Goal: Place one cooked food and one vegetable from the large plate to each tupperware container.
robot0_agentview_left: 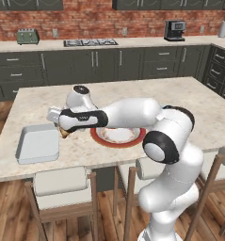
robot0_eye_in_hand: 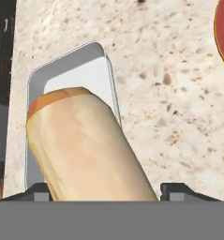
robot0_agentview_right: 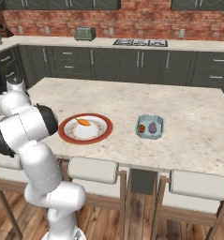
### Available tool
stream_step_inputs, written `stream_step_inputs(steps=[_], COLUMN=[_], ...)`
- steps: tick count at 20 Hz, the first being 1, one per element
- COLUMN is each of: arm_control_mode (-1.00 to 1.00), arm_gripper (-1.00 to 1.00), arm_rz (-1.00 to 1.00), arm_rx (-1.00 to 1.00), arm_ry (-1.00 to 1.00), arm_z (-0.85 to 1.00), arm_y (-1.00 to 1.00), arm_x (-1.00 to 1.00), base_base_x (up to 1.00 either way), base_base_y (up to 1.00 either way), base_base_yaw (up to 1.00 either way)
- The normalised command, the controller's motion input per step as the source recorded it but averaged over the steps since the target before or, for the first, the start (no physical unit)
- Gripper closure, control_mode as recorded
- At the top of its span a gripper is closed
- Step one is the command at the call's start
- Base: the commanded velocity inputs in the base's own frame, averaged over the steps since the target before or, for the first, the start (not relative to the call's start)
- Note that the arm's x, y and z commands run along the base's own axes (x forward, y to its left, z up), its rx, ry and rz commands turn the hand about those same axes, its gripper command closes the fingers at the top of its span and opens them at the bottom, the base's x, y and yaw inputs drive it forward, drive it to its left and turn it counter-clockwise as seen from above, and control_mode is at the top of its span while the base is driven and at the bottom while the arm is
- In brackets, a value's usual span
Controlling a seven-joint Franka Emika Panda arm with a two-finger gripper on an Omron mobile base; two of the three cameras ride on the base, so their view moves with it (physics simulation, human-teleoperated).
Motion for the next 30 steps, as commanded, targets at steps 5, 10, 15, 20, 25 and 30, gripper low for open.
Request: stream_step_inputs(steps=[5, 10, 15, 20, 25, 30], arm_control_mode=[-1.0, -1.0, -1.0, -1.0, -1.0, -1.0], arm_gripper=[1.0, 1.0, 1.0, 1.0, 1.0, 1.0], arm_rz=[-0.09, -0.17, -0.1, 0.01, 0.05, 0.05], arm_rx=[-0.02, -0.03, -0.03, -0.09, -0.03, 0.0], arm_ry=[0.18, 0.21, 0.14, 0.0, 0.04, 0.05], arm_z=[-0.07, -0.32, -0.31, -0.34, -0.47, -0.56], arm_y=[0.99, 0.96, 0.64, 0.23, -0.01, -0.2], arm_x=[0.25, 0.22, 0.43, 0.36, 0.09, -0.01], base_base_x=[0.0, 0.0, 0.0, 0.0, 0.0, 0.0], base_base_y=[0.0, 0.0, 0.0, 0.0, 0.0, 0.0], base_base_yaw=[0.0, 0.0, 0.0, 0.0, 0.0, 0.0])
